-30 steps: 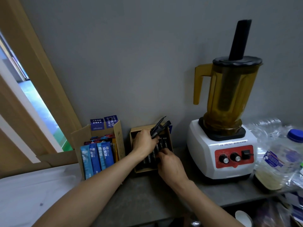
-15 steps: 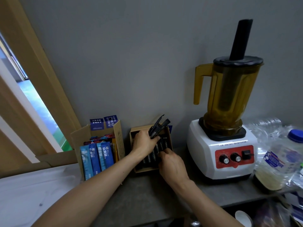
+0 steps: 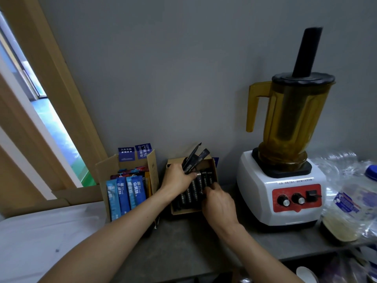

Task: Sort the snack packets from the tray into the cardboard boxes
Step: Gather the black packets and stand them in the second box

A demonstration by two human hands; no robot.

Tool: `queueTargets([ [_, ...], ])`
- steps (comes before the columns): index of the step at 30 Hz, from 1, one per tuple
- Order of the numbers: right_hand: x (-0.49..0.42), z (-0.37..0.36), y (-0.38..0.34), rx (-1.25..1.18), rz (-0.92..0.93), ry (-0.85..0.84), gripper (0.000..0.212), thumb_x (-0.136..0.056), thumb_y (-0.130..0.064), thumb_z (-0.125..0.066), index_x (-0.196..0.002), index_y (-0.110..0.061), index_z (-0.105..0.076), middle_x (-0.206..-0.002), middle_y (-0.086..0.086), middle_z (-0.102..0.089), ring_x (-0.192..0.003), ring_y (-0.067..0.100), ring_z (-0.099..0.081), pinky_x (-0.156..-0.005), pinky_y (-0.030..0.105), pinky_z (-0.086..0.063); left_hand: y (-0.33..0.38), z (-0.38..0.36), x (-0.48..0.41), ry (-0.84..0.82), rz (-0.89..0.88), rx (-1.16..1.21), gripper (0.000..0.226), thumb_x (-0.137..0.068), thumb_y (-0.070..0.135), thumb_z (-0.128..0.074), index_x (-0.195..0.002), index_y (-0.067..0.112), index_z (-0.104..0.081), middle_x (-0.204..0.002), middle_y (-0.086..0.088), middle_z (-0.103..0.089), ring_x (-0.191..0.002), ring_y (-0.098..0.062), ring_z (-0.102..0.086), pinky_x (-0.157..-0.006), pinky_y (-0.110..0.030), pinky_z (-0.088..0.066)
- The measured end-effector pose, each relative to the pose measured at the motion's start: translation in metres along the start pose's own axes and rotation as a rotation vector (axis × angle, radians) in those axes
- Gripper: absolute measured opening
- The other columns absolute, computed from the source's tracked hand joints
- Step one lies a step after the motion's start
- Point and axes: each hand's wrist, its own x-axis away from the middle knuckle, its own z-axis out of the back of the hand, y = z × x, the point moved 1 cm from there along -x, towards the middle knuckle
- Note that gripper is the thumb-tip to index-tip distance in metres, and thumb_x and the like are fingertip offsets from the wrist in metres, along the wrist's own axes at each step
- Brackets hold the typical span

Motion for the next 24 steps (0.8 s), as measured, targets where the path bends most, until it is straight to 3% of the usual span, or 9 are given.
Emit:
queueTargets([
  [3,-0.007,0.013,0.0,-0.4,-0.113,0.16,0.021,-0.1,-0.03,-0.063,-0.121,-0.027,-0.067,-0.113,-0.012,-0.066,-0.094,0.005,-0.069,-0.076,0.015,-0.053,0.002,0.014,0.01,-0.073,0.021,0.081,0.011,-0.088,0.025,-0.079,-0.096,0.023,-0.072,-0.083,0.007,-0.071,-0.074,-0.008,-0.066,-0.06,-0.021,-0.047],
  [6,-0.02,0.028,-0.009,-1.052,-0.291,0.218,0.025,-0.099,-0.036,-0.066,-0.12,-0.024,-0.068,-0.098,-0.006,-0.076,-0.081,0.005,-0.073,-0.069,0.02,-0.054,0.004,0.027,0.023,-0.294,0.017,0.117,0.017,-0.087,0.023,-0.08,-0.1,0.025,-0.069,-0.084,0.004,-0.072,-0.063,0.0,-0.064,-0.056,-0.018,-0.047],
  [8,-0.03,0.038,-0.016,-1.246,-0.37,0.221,0.021,-0.097,-0.033,-0.07,-0.108,-0.016,-0.073,-0.078,-0.005,-0.075,-0.066,0.001,-0.068,-0.06,0.02,-0.051,0.006,0.034,0.029,-0.359,-0.002,0.097,0.018,-0.086,0.024,-0.081,-0.099,0.026,-0.068,-0.083,0.005,-0.071,-0.057,0.003,-0.063,-0.053,-0.016,-0.047],
  [10,-0.034,0.046,-0.019,-1.349,-0.414,0.194,0.017,-0.097,-0.026,-0.071,-0.095,-0.009,-0.074,-0.063,-0.007,-0.069,-0.057,0.002,-0.063,-0.054,0.019,-0.049,0.011,0.039,0.035,-0.371,0.001,0.161,0.02,-0.085,0.024,-0.082,-0.1,0.024,-0.068,-0.081,0.006,-0.072,-0.057,0.003,-0.063,-0.054,-0.017,-0.048],
  [13,-0.033,0.056,-0.015,-1.508,-0.449,0.24,0.018,-0.097,-0.029,-0.069,-0.091,-0.013,-0.071,-0.068,0.001,-0.062,-0.062,0.011,-0.062,-0.061,0.026,-0.054,0.015,0.048,0.041,-0.376,0.047,0.301,0.024,-0.086,0.028,-0.082,-0.103,0.017,-0.07,-0.064,0.008,-0.067,-0.056,-0.004,-0.059,-0.061,-0.021,-0.052],
  [15,-0.028,0.062,-0.012,-1.59,-0.38,0.316,0.016,-0.1,-0.029,-0.065,-0.092,-0.015,-0.067,-0.069,-0.001,-0.059,-0.059,0.008,-0.057,-0.057,0.022,-0.051,0.014,0.052,0.043,-0.375,0.138,0.442,0.025,-0.088,0.035,-0.079,-0.096,0.013,-0.07,-0.056,0.007,-0.061,-0.056,-0.009,-0.055,-0.068,-0.029,-0.053],
  [20,-0.016,0.057,-0.004,-1.548,-0.208,0.364,0.025,-0.102,-0.023,-0.06,-0.112,-0.001,-0.065,-0.08,0.009,-0.06,-0.06,0.011,-0.054,-0.053,0.02,-0.048,0.021,0.051,0.046,-0.326,0.325,0.98,0.045,-0.092,0.046,-0.07,-0.111,0.005,-0.07,-0.083,-0.002,-0.069,-0.052,-0.006,-0.047,-0.05,-0.022,-0.042],
  [22,-0.01,0.052,0.0,-1.549,-0.23,0.315,0.022,-0.1,-0.016,-0.062,-0.113,0.001,-0.067,-0.085,0.011,-0.064,-0.064,0.013,-0.057,-0.058,0.023,-0.05,0.025,0.05,0.046,-0.309,0.316,1.023,0.048,-0.091,0.051,-0.07,-0.106,0.006,-0.073,-0.085,-0.005,-0.066,-0.051,-0.007,-0.046,-0.049,-0.022,-0.041],
  [24,-0.004,0.048,0.005,-1.464,-0.223,0.284,0.012,-0.097,-0.006,-0.064,-0.105,-0.004,-0.072,-0.078,0.01,-0.065,-0.065,0.014,-0.058,-0.062,0.026,-0.052,0.027,0.05,0.044,-0.27,0.297,0.984,0.045,-0.091,0.051,-0.07,-0.095,0.007,-0.076,-0.074,-0.007,-0.057,-0.048,-0.01,-0.046,-0.046,-0.023,-0.043],
])
